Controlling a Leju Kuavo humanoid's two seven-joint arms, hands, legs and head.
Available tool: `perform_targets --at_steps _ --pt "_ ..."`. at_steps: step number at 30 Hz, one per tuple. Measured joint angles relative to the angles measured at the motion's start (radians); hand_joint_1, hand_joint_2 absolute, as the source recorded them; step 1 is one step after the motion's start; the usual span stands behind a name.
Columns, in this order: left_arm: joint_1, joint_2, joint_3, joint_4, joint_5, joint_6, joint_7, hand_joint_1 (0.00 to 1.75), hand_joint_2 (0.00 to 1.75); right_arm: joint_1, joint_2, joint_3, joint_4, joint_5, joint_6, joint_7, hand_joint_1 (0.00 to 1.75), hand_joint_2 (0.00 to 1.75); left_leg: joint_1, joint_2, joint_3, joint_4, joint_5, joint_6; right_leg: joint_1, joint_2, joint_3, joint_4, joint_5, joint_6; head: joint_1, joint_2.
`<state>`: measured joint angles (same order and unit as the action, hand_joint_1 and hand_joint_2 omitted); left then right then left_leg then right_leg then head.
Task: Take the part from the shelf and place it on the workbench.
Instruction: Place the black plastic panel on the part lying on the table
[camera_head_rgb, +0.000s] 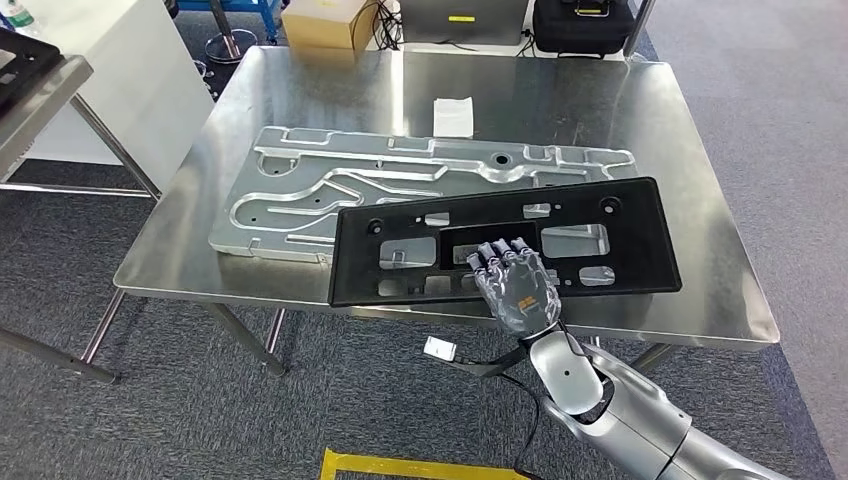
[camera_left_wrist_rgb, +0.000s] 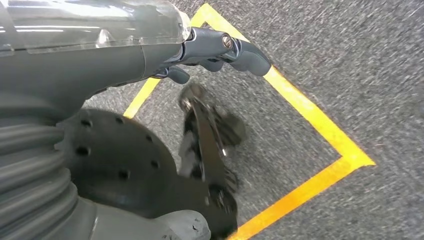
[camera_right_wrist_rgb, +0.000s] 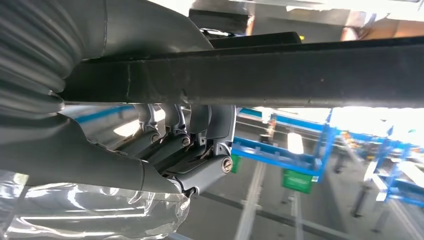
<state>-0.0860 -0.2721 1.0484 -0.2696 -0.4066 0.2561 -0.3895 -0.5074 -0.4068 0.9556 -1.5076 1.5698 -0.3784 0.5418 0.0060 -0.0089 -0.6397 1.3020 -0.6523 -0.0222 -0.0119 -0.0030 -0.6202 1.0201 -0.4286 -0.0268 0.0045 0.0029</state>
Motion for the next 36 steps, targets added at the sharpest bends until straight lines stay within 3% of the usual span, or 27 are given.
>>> perform_targets --at_steps 1,2,4,6,10,12,14,15,16,17,18,20,21,24,26,29,30,31,32,34,36 --pt "0.001 0.002 0.0 0.0 -0.002 -0.002 0.0 0.0 1.75 -0.004 -0.003 0.01 0.005 0.0 0.002 -0.01 1.75 1.75 0.0 0.001 -0.012 -0.021 0.002 0.001 0.0 0.002 0.014 0.0 -0.011 0.001 0.0 0.0" --pt "0.002 0.004 0.0 0.0 -0.002 -0.004 0.0 0.0 1.75 -0.006 -0.004 0.015 0.01 0.0 0.003 -0.024 1.75 1.75 0.0 0.001 -0.013 -0.066 0.035 0.004 0.0 0.003 0.029 0.0 -0.022 0.003 0.0 0.0" --pt "0.005 0.008 0.0 0.001 -0.004 -0.01 -0.001 0.0 1.75 -0.01 -0.006 0.018 0.021 0.0 0.004 -0.058 1.75 1.75 -0.002 0.003 -0.005 -0.187 0.16 0.014 0.002 0.004 0.052 0.001 -0.043 0.009 0.0 0.0" --pt "0.006 0.011 0.0 0.003 -0.007 -0.014 -0.003 0.0 1.75 -0.013 -0.007 0.014 0.031 0.0 0.003 -0.091 1.75 1.75 -0.007 0.004 -0.002 -0.26 0.236 0.027 0.004 0.005 0.057 0.004 -0.056 0.018 -0.001 0.0" --pt "0.006 0.014 0.0 0.005 -0.013 -0.017 -0.005 0.0 1.75 -0.014 -0.007 -0.026 0.045 0.0 0.002 -0.155 1.75 1.75 -0.006 0.002 0.008 -0.282 0.244 0.047 0.003 0.004 0.054 0.015 -0.078 0.043 -0.001 0.0" --pt "0.005 0.014 0.0 0.006 -0.015 -0.019 -0.009 0.0 1.75 -0.012 -0.006 -0.06 0.054 0.0 -0.006 -0.186 1.75 1.75 -0.002 0.002 0.022 -0.293 0.242 0.056 0.0 0.004 0.014 0.098 -0.121 0.054 0.0 0.0" --pt "0.003 0.014 0.0 0.006 -0.016 -0.021 -0.012 0.0 1.75 -0.002 -0.005 -0.096 0.067 0.0 -0.015 -0.213 1.75 1.75 -0.002 0.0 0.031 -0.294 0.234 0.062 -0.003 0.004 -0.06 0.226 -0.164 0.063 0.001 0.0" --pt "0.002 0.014 0.0 0.006 -0.018 -0.021 -0.013 0.0 1.75 0.006 -0.004 -0.114 0.076 0.0 -0.02 -0.224 1.75 1.75 -0.002 -0.003 0.036 -0.294 0.229 0.063 -0.005 0.004 -0.09 0.265 -0.166 0.066 0.001 0.0" --pt "0.002 0.014 0.0 0.007 -0.019 -0.022 -0.014 0.0 1.75 0.015 -0.004 -0.134 0.085 0.0 -0.025 -0.232 1.75 1.75 -0.002 -0.005 0.042 -0.292 0.223 0.062 -0.007 0.004 -0.103 0.269 -0.147 0.068 0.001 0.0" --pt "0.002 0.014 0.0 0.007 -0.02 -0.023 -0.015 0.0 1.75 0.024 -0.003 -0.156 0.094 0.0 -0.032 -0.238 1.75 1.75 -0.001 -0.007 0.048 -0.29 0.217 0.06 -0.009 0.003 -0.096 0.232 -0.109 0.069 0.001 0.0" --pt "0.002 0.013 0.0 0.007 -0.021 -0.024 -0.016 0.0 1.75 0.031 -0.002 -0.18 0.102 0.0 -0.042 -0.244 1.75 1.75 -0.001 -0.009 0.055 -0.286 0.209 0.058 -0.011 0.003 -0.073 0.167 -0.062 0.068 0.001 0.0" --pt "0.002 0.013 0.001 0.008 -0.022 -0.027 -0.017 0.0 1.75 0.045 0.0 -0.233 0.118 0.0 -0.069 -0.251 1.75 1.75 -0.004 -0.012 0.063 -0.28 0.196 0.051 -0.008 0.003 -0.025 0.05 -0.007 0.061 0.001 0.0" --pt "0.001 0.013 0.001 0.008 -0.022 -0.028 -0.018 0.0 1.75 0.053 0.002 -0.263 0.126 0.0 -0.082 -0.253 1.75 1.75 -0.005 -0.014 0.063 -0.278 0.192 0.046 -0.005 0.003 -0.012 0.021 -0.002 0.056 0.0 0.0" --pt "0.001 0.013 0.003 0.009 -0.023 -0.03 -0.018 0.0 1.75 0.088 0.012 -0.354 0.147 0.0 -0.117 -0.266 1.75 1.75 -0.005 -0.014 0.064 -0.279 0.185 0.03 -0.003 0.003 -0.005 0.007 -0.01 0.039 -0.002 0.0" --pt "0.001 0.014 0.006 0.009 -0.023 -0.031 -0.018 0.0 1.75 0.119 0.03 -0.43 0.157 0.0 -0.138 -0.291 1.75 1.75 -0.004 -0.009 0.054 -0.245 0.158 0.02 -0.007 0.0 0.004 0.0 -0.012 0.024 -0.003 0.0" --pt "0.001 0.014 0.011 0.009 -0.023 -0.032 -0.016 0.0 1.75 0.157 0.064 -0.541 0.172 0.0 -0.161 -0.335 1.75 1.75 -0.001 -0.001 -0.032 -0.063 0.074 0.012 -0.007 -0.003 0.012 -0.002 -0.017 0.011 -0.004 0.0" --pt "0.001 0.014 0.013 0.009 -0.023 -0.032 -0.016 0.0 1.75 0.168 0.073 -0.567 0.176 0.0 -0.164 -0.344 1.75 1.75 -0.001 0.0 -0.062 -0.009 0.058 0.01 -0.006 -0.003 0.012 -0.001 -0.019 0.009 -0.004 0.0" --pt "0.002 0.014 0.014 0.009 -0.023 -0.032 -0.015 0.0 1.75 0.177 0.081 -0.589 0.18 0.0 -0.166 -0.35 1.75 1.75 0.0 0.001 -0.077 0.013 0.062 0.01 -0.005 -0.003 0.013 0.001 -0.021 0.009 -0.004 0.0" --pt "0.002 0.014 0.016 0.009 -0.023 -0.032 -0.014 0.0 1.75 0.184 0.087 -0.604 0.184 0.0 -0.166 -0.353 1.75 1.75 0.0 0.001 -0.074 -0.002 0.083 0.011 -0.005 -0.002 0.015 0.002 -0.023 0.01 -0.005 0.0" --pt "0.002 0.014 0.019 0.009 -0.023 -0.032 -0.012 0.0 1.75 0.196 0.101 -0.637 0.193 -0.001 -0.165 -0.365 1.75 1.75 -0.001 0.001 -0.02 -0.129 0.158 0.019 -0.004 0.001 0.021 0.005 -0.03 0.014 -0.004 0.0" --pt "0.0 0.015 0.024 0.009 -0.023 -0.031 -0.011 0.0 1.75 0.203 0.117 -0.676 0.203 -0.004 -0.165 -0.39 1.75 1.75 -0.004 0.001 0.034 -0.244 0.2 0.029 0.0 0.002 0.025 0.008 -0.034 0.022 -0.004 0.0"
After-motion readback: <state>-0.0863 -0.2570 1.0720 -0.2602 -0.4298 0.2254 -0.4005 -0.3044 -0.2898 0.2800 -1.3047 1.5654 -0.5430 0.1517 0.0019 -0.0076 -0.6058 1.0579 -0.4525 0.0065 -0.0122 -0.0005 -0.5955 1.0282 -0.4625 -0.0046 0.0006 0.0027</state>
